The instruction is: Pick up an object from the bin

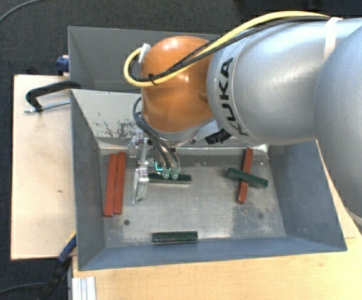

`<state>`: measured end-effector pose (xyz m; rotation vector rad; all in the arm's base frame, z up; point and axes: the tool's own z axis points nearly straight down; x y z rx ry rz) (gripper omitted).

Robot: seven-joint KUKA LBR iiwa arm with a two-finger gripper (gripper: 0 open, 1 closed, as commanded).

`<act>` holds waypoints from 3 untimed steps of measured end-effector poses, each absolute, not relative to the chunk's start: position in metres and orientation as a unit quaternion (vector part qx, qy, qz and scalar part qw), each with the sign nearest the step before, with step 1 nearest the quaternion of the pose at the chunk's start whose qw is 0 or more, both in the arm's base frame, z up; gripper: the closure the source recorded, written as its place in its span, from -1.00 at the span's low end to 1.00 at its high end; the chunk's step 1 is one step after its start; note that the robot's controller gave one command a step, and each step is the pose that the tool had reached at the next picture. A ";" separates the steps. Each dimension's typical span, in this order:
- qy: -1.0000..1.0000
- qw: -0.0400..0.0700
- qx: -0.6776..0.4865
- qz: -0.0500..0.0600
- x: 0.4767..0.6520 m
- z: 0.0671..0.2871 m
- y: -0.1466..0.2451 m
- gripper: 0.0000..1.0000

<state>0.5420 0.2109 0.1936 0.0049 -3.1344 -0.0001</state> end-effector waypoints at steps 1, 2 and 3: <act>-0.979 0.002 0.203 0.001 0.545 0.140 0.143 -1.00; -0.980 -0.001 0.198 0.000 0.596 0.067 0.103 -1.00; -0.980 -0.003 0.200 -0.001 0.596 0.071 0.107 1.00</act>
Offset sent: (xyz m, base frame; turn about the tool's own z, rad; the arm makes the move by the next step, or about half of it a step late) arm 0.0027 -0.0658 -0.0527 -0.4091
